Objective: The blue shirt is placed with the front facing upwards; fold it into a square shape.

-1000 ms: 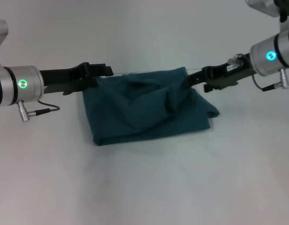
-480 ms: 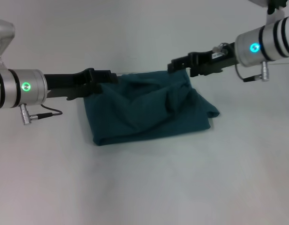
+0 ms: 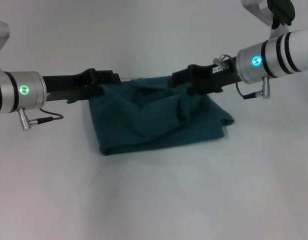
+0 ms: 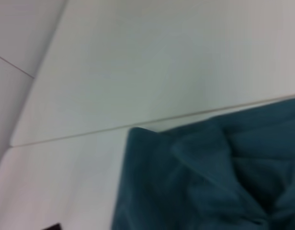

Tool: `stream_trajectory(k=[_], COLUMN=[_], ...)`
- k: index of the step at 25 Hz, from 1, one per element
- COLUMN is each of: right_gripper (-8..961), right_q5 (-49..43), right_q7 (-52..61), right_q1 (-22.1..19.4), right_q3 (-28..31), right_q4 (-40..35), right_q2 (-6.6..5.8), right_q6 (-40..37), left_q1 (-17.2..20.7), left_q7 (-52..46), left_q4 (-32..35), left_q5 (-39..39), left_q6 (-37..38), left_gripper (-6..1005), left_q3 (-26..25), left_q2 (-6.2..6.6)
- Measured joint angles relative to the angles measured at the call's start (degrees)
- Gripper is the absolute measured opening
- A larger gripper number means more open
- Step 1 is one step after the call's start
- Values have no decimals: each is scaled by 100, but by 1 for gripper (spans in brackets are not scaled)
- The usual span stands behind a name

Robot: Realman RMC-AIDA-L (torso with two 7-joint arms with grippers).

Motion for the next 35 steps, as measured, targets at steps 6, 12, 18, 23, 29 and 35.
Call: stream_trajectory(k=[6,12,18,23,29,35], right_gripper=[719,710,711,629,389,209], right_q5=[-539,-533,-386,0,108,68], right_q7=[249,262,264,264,425,615], right_q1=[14,-3,-12,-54,-41,-53], right_q3=[-4,93,156,194,214,154], right_q4=[-78,-67,7,93,235,166], right_q2=[-44,-12,128,110,-10,-92], right_q6=[-213,-44,333,382,202,9], left_q1=[9,-28,-53,-29,-16,-38], left_q7=[0,0,0,7,23,39], left_q4=[-12,-24,-25,-25,-24,-24], left_q5=[-6,0,19,22,12,-9], left_q6=[-3,-54,-81,-82,-123,-141], left_gripper=[633,633,633,633,633,632], left_q3=[-5,6,55,35,25,33], left_q2=[0,-29,-41,-44,-51,-58])
